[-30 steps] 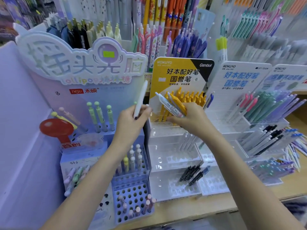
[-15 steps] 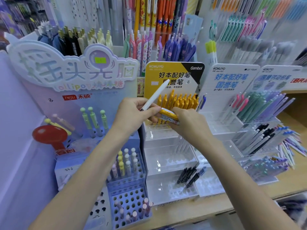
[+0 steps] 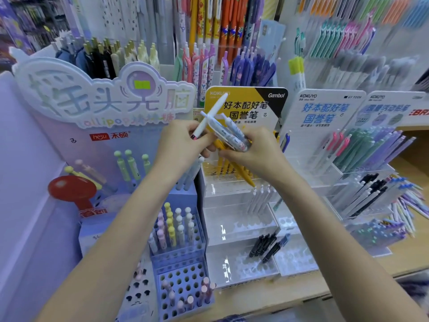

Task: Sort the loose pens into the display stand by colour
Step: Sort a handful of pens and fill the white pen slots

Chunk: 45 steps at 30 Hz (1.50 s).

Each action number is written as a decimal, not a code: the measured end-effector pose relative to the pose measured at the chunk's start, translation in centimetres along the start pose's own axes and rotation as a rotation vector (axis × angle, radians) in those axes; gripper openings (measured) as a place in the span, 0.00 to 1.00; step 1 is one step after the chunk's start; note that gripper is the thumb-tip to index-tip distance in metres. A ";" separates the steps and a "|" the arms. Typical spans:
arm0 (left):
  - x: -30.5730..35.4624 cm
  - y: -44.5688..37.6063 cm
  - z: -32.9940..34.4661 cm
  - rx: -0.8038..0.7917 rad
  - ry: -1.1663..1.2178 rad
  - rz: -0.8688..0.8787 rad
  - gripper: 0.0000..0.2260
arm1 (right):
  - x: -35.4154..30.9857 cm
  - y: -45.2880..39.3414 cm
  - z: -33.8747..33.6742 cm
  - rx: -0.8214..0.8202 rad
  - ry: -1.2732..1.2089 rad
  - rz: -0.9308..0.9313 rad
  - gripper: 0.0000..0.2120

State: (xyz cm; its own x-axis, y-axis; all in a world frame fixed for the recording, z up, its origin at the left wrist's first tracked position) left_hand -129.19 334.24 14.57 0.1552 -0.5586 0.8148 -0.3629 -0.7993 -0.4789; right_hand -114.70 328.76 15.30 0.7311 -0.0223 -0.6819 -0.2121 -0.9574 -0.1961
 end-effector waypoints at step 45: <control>-7.2 5.3 1.7 -0.481 -0.442 0.102 0.12 | 0.3 -4.5 2.1 0.158 0.379 -0.164 0.11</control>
State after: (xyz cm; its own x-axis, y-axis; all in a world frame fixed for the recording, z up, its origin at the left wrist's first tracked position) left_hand -130.71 333.65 5.61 0.4237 -0.7464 0.5131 -0.7497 -0.6070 -0.2639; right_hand -114.90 333.64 14.56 0.9433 -0.0060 -0.3320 -0.1486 -0.9017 -0.4059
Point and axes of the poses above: each hand's wrist, its own y-axis away from the middle knuckle, its own z-axis out of the palm, x = y × z, the point moved 2 cm from there along -y, towards the middle knuckle, and after that the axes turned 12 degrees about z, right-handed, at the moved point
